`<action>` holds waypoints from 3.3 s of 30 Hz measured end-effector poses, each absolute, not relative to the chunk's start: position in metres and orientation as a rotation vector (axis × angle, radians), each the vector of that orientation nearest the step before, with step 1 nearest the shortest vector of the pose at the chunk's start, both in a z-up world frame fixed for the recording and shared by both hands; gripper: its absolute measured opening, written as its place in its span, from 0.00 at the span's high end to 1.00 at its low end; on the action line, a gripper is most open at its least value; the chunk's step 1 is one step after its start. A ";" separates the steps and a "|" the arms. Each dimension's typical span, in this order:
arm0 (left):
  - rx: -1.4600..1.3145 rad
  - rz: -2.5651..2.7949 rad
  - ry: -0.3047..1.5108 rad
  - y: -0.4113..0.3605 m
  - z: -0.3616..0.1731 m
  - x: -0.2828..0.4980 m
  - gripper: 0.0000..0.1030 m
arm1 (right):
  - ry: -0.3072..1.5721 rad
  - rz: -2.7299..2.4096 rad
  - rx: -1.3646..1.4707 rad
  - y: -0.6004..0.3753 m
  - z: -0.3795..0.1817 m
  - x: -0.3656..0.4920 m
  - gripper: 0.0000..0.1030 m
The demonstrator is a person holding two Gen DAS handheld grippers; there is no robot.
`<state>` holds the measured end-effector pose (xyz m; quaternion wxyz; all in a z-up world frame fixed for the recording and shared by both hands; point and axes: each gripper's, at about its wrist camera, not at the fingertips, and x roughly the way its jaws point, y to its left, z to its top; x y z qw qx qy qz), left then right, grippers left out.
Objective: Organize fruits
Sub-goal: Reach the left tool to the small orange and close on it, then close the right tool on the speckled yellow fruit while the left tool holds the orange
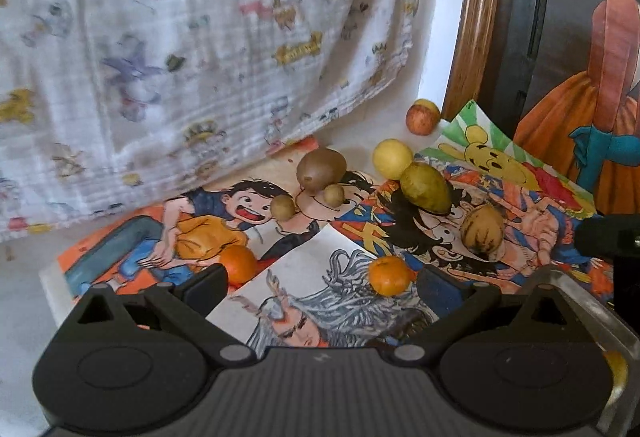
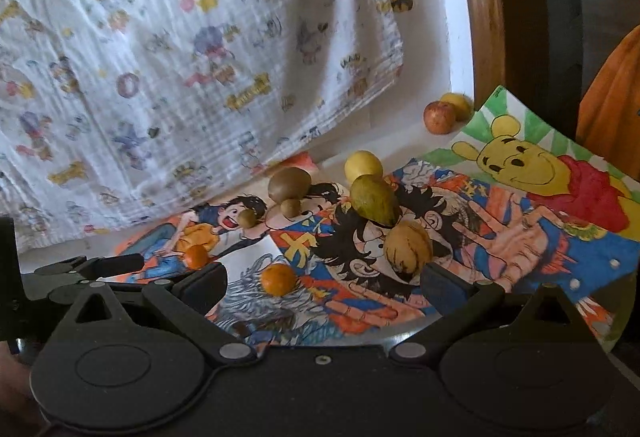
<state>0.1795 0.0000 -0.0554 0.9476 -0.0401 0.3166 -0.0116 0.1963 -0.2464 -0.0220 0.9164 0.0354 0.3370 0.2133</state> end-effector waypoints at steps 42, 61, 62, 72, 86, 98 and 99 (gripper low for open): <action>-0.050 -0.160 0.794 -0.044 -0.108 0.258 0.61 | 0.792 0.415 0.067 -0.237 -0.072 0.300 0.00; -0.070 -0.133 0.798 -0.037 -0.106 0.254 0.61 | 0.906 0.341 -0.038 -0.235 -0.119 0.341 0.18; -0.070 -0.132 0.798 -0.037 -0.106 0.254 0.61 | 0.907 0.337 -0.042 -0.235 -0.121 0.342 0.18; -0.071 -0.131 0.800 -0.037 -0.107 0.255 0.61 | 0.904 0.322 -0.075 -0.234 -0.125 0.347 0.35; -0.080 -0.128 0.797 -0.034 -0.105 0.253 0.61 | 0.867 0.331 -0.116 -0.232 -0.120 0.342 0.51; -0.084 -0.125 0.764 -0.033 -0.093 0.241 0.61 | 0.773 0.401 -0.111 -0.222 -0.072 0.314 0.51; -0.084 -0.123 0.760 -0.032 -0.091 0.239 0.61 | 0.765 0.405 -0.111 -0.221 -0.068 0.311 0.51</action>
